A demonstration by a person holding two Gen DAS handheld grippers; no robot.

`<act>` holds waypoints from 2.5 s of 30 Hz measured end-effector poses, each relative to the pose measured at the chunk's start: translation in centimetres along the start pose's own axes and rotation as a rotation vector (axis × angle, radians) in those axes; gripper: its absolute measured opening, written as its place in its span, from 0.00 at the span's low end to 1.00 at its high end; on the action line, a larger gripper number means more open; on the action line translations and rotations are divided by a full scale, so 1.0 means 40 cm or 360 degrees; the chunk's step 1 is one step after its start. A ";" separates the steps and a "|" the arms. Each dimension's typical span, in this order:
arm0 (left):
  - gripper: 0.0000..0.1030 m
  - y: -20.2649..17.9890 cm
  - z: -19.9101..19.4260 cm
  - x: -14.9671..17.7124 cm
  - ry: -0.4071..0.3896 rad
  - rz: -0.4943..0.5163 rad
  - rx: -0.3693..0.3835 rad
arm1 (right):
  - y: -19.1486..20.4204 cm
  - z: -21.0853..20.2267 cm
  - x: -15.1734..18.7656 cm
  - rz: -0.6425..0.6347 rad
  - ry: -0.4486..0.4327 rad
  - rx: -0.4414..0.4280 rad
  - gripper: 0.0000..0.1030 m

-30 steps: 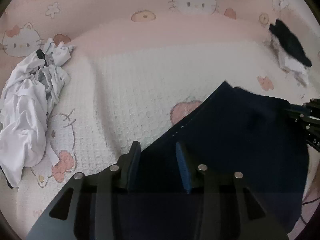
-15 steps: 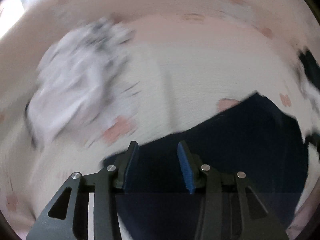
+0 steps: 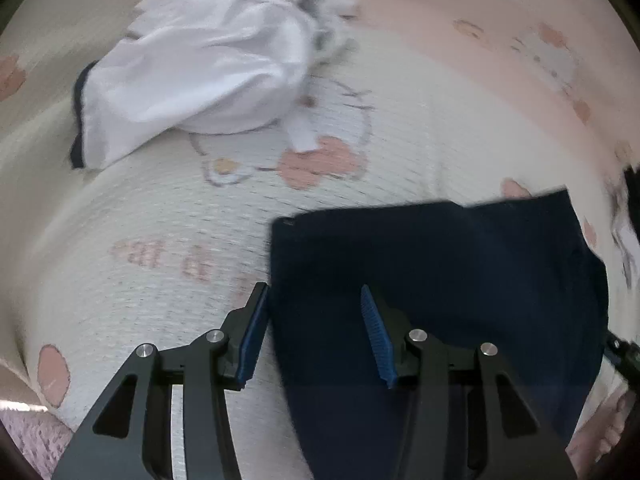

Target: Fold clothes

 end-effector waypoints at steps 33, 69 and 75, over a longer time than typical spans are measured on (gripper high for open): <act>0.34 -0.203 -0.092 0.371 0.0182 0.0376 0.0099 | 0.254 0.044 0.256 -0.0517 0.0013 0.0196 0.41; 0.44 -0.066 -0.093 -0.013 -0.0266 0.0094 -0.0052 | 0.588 0.096 -0.155 -0.1057 -0.0315 0.0116 0.41; 0.44 -0.147 -0.043 -0.005 -0.0166 0.0273 -0.0069 | 0.613 0.194 -0.104 -0.1267 -0.0145 0.0274 0.39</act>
Point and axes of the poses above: each gripper's, at about its wrist camera, not at the fingertips, and z roughly the way its jaws point, y to its left, x to its underside, the point moved 5 cm from there along z, roughly the way its jaws point, and after that the axes turned 14 degrees about y, right-handed, at the moved point
